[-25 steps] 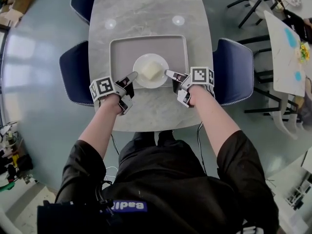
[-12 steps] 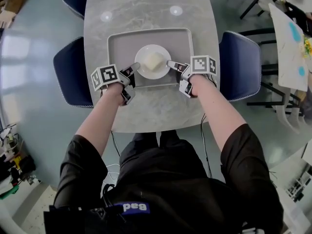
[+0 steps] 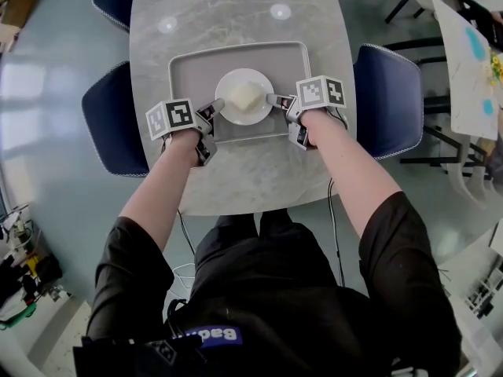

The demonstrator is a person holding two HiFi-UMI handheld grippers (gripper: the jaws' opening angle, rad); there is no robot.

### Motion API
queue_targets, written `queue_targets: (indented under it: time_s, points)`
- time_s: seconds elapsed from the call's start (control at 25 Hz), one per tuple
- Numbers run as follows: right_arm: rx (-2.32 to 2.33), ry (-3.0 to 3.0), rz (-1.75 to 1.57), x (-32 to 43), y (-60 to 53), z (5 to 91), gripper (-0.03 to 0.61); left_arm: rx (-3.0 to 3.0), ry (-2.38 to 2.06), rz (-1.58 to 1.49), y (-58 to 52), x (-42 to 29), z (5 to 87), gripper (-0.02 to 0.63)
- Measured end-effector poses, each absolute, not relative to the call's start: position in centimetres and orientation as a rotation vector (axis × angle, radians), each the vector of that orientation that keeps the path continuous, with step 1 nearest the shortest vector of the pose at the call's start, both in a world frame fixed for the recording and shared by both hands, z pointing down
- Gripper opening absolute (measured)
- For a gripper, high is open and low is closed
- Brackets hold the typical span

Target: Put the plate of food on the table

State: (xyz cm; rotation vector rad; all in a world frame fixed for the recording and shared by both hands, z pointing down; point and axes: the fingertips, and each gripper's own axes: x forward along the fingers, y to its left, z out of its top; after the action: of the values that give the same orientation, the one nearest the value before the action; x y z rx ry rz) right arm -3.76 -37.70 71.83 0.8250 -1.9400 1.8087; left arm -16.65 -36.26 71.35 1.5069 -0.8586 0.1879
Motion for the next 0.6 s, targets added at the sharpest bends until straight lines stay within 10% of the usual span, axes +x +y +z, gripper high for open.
queue_targets:
  time_s: [0.6]
  points:
    - [0.777,-1.883,1.744,-4.18,-37.94,72.26,0.031,1.521,-0.843,0.314,-36.27,-16.86,72.30,0.028]
